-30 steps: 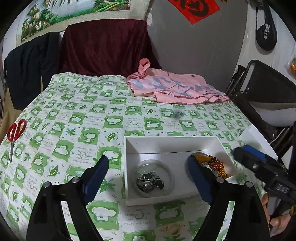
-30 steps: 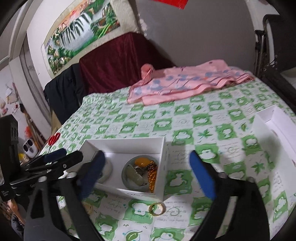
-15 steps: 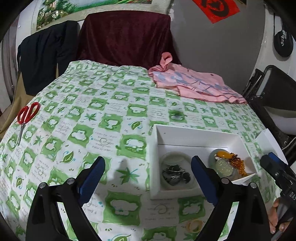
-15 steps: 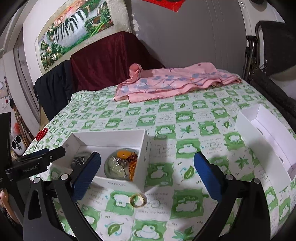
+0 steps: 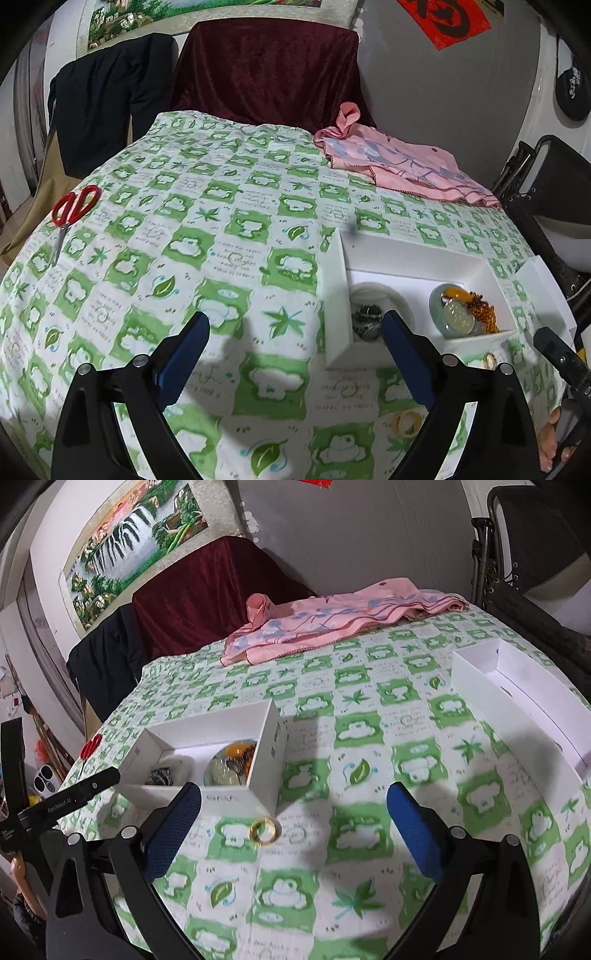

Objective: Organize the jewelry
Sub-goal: 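Withdraw both open tools from the box toward the two rings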

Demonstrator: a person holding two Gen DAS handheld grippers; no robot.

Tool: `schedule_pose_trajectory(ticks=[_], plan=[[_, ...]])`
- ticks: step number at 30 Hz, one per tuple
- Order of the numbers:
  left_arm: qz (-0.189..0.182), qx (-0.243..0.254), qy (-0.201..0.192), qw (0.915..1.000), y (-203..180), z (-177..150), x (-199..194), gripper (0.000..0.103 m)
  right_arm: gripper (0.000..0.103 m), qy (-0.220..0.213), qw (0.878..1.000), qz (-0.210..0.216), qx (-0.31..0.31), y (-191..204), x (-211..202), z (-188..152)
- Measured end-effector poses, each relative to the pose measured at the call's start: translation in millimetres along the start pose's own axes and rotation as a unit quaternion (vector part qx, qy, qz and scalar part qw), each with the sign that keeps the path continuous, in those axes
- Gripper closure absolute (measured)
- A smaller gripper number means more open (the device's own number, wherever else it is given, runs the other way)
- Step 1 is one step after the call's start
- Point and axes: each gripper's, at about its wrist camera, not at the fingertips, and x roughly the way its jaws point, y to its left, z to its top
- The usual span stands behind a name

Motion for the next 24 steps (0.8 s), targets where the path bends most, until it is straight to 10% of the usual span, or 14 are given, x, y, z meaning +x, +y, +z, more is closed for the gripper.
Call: schedule_pose_trajectory(ticks=[24], plan=[[0.013, 0.050, 0.077, 0.9957, -5, -47, 1, 0.006, 0.007, 0.035, 0.999, -0.005, -0.024, 3, -3, -24]])
